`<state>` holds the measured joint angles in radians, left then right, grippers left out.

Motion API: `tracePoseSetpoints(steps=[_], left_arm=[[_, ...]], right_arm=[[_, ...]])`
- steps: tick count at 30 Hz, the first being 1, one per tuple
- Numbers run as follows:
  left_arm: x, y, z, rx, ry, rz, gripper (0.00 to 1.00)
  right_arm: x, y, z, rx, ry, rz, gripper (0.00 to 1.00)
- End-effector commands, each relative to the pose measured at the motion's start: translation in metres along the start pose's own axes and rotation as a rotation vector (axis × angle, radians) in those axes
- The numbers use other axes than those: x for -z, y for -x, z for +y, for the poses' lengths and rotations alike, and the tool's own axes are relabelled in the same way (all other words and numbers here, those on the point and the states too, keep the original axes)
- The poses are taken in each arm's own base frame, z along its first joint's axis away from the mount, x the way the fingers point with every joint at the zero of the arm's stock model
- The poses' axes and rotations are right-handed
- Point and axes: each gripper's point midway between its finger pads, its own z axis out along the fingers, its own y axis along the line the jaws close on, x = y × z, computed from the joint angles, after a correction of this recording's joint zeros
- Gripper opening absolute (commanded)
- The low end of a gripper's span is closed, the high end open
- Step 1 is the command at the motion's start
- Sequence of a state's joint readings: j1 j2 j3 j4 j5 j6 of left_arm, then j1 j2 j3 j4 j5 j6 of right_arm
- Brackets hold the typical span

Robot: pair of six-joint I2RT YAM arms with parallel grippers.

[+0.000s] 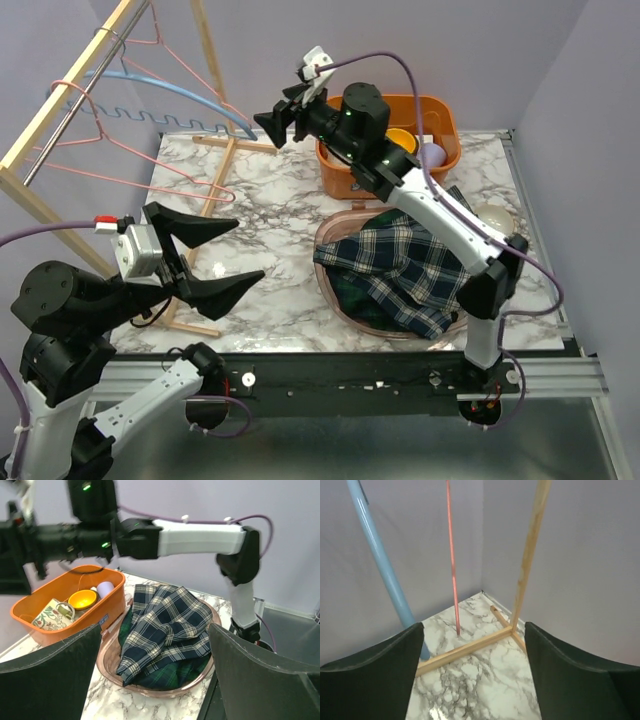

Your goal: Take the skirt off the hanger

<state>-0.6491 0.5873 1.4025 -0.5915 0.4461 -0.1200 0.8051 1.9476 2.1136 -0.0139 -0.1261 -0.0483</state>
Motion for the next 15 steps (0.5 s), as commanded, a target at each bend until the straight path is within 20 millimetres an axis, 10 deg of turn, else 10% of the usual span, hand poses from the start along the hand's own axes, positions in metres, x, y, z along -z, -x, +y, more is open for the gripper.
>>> tracePoseSetpoints(steps=[1,3,15], left_arm=[[-0.005,0.012,0.015,-0.018,0.074,-0.029,0.99],[-0.003,0.017,0.027,-0.021,0.145,-0.052,0.99],[-0.014,0.019,0.066,0.071,0.335,-0.135,0.99]], right_arm=[[0.070,0.055,-0.022,-0.018,-0.157,-0.012,0.94],[0.094,0.027,-0.022,-0.079,-0.192,0.097,0.94],[0.287,0.047,0.002,-0.505,-0.322,0.069,1.00]])
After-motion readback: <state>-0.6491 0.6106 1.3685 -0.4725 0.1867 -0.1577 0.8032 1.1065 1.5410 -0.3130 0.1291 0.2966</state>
